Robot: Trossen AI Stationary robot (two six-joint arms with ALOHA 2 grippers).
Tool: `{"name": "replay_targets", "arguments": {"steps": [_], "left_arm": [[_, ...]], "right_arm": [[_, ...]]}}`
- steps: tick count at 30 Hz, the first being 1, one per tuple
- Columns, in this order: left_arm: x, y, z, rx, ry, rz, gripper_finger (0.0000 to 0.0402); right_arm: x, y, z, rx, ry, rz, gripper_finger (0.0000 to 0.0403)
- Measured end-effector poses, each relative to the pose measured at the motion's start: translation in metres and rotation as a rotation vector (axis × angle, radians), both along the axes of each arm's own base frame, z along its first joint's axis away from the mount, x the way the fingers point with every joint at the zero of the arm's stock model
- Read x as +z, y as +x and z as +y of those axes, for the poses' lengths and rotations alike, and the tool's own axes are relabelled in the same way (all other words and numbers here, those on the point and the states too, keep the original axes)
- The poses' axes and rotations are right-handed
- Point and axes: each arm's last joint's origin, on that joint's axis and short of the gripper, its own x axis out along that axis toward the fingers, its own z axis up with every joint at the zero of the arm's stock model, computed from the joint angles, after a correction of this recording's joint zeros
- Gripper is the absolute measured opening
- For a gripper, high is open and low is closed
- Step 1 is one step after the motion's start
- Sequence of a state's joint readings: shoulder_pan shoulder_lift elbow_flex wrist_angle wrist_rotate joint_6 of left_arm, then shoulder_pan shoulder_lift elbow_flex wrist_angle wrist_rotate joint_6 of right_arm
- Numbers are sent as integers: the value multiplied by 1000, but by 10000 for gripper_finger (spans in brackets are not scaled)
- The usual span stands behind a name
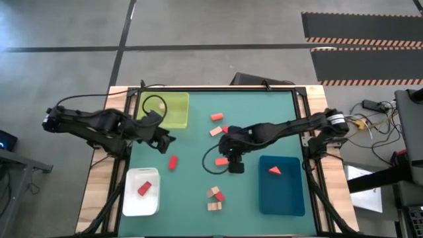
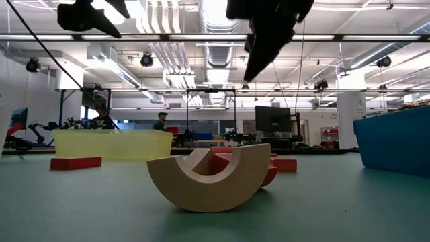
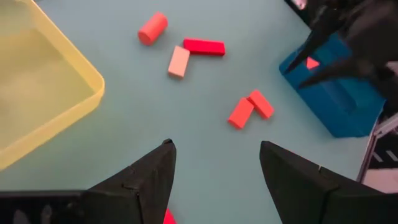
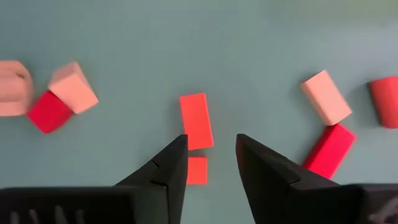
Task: Sort & place blocks by color
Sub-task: Put the orange block into the white bin
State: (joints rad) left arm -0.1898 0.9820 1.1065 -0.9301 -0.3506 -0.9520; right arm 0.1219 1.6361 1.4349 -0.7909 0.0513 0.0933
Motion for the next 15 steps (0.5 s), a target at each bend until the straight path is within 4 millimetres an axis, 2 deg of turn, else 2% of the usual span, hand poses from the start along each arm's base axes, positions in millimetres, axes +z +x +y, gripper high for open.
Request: {"name": "replay_targets", "arguments": {"steps": [9, 15], "left_arm": [[1, -2, 0, -30, 34, 3, 217], [0, -1, 0, -38, 43, 10, 217]], "right_arm": [[-49, 22, 3, 27, -14, 102, 192], [-73, 34, 5, 28, 10, 121, 208]]}}
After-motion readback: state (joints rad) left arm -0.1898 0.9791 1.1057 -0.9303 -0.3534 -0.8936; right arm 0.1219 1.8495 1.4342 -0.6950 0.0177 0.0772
